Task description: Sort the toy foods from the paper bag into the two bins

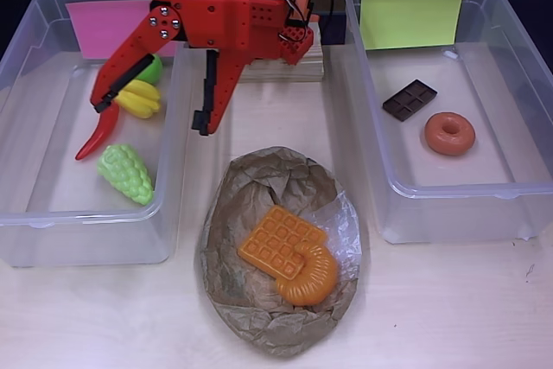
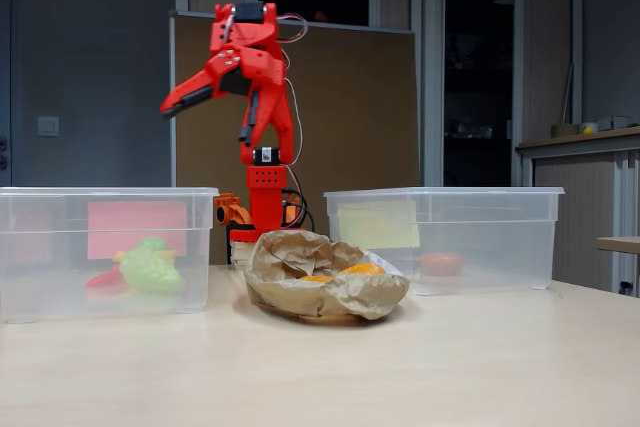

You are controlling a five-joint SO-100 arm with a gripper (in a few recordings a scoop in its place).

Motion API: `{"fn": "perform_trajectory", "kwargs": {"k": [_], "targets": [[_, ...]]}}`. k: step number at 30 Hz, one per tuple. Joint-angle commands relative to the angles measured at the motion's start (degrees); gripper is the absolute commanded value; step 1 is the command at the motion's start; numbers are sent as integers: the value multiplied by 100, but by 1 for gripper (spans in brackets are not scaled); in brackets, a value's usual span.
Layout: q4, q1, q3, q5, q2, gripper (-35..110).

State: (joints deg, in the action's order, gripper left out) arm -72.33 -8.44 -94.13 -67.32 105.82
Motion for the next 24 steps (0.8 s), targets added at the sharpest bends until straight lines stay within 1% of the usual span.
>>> {"fn": "perform_trajectory", "kwargs": {"k": [1, 10, 14, 18, 24], "targets": [[316, 431, 114, -308, 62, 40], [879, 1292, 167, -1415, -1248, 38], [1380, 1652, 325, -1819, -2021, 36], [1600, 1951, 738, -2188, -2795, 36], [1617, 2206, 1564, -2558, -3709, 34]]}}
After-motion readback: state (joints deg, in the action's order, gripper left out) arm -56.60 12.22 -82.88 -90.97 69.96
